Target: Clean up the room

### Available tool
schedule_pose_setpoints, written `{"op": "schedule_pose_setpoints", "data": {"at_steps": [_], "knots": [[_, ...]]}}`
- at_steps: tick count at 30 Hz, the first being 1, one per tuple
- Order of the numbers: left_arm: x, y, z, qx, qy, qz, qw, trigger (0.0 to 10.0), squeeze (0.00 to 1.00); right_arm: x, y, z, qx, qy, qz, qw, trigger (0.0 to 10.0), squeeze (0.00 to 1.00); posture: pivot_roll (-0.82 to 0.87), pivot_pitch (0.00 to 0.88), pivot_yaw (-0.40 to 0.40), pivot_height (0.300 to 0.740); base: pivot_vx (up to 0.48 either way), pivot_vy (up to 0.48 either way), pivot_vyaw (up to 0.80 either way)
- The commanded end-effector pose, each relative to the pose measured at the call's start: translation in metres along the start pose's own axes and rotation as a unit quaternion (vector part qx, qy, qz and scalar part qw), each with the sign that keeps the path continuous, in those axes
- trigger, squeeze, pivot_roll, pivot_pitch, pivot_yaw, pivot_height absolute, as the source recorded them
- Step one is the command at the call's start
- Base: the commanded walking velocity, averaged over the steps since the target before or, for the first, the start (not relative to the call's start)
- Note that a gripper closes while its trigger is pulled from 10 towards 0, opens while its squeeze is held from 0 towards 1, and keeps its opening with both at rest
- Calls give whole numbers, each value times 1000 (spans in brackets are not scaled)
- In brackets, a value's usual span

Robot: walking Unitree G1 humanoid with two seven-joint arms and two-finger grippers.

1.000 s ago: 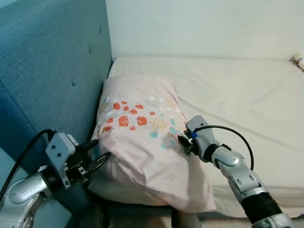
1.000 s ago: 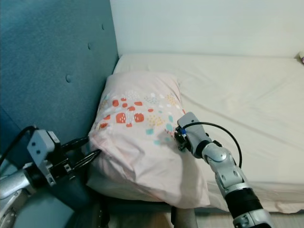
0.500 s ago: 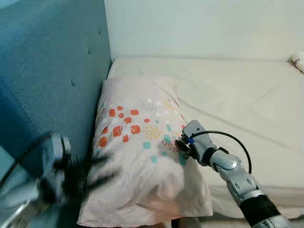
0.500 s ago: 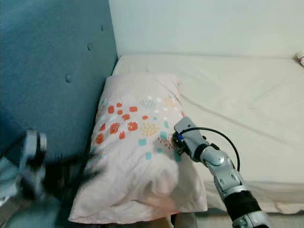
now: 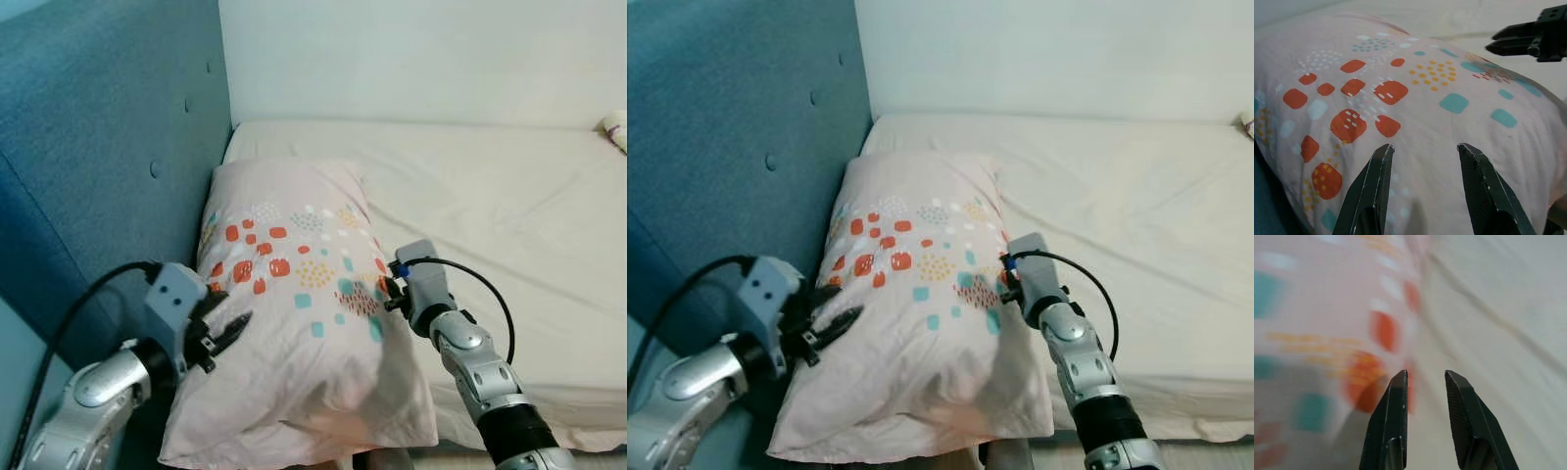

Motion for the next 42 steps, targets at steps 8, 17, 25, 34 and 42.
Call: {"op": "schedule_pose_setpoints", "data": {"at_steps": [8, 17, 25, 34, 42], "knots": [[18, 0, -2, 3, 29, 22, 999, 10000, 0, 49, -78, -19, 166, 19, 118, 979, 10000, 0, 37, 99, -60, 583, 0, 0, 0], [43, 21, -2, -37, 72, 45, 996, 10000, 0, 132, -68, -25, 182, 210, 200, 939, 10000, 0, 42, 96, -58, 583, 0, 0, 0], [62, 34, -5, -58, 100, 61, 991, 10000, 0, 210, -43, -65, 185, 421, 166, 872, 10000, 0, 52, 89, -63, 583, 0, 0, 0], [50, 27, -6, -53, 85, 45, 994, 10000, 0, 180, -50, -50, 149, 356, 84, 919, 10000, 0, 57, 75, -70, 583, 0, 0, 0], [33, 8, 8, -34, 98, -4, 995, 10000, 0, 66, -22, -20, 43, 93, 26, 994, 10000, 0, 31, 64, -45, 583, 0, 0, 0]]}}
Point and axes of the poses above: a point about 5 cm out from each wrist's last joint towards the gripper, its own z axis pointing out of the wrist towards the gripper, its own y axis along the axis of the wrist's last joint, x = y × z, the point moved 5 cm from there along z, pointing out of the wrist towards the gripper, and after that the axes turned 2 degrees about -z, right-handed, at the moved point
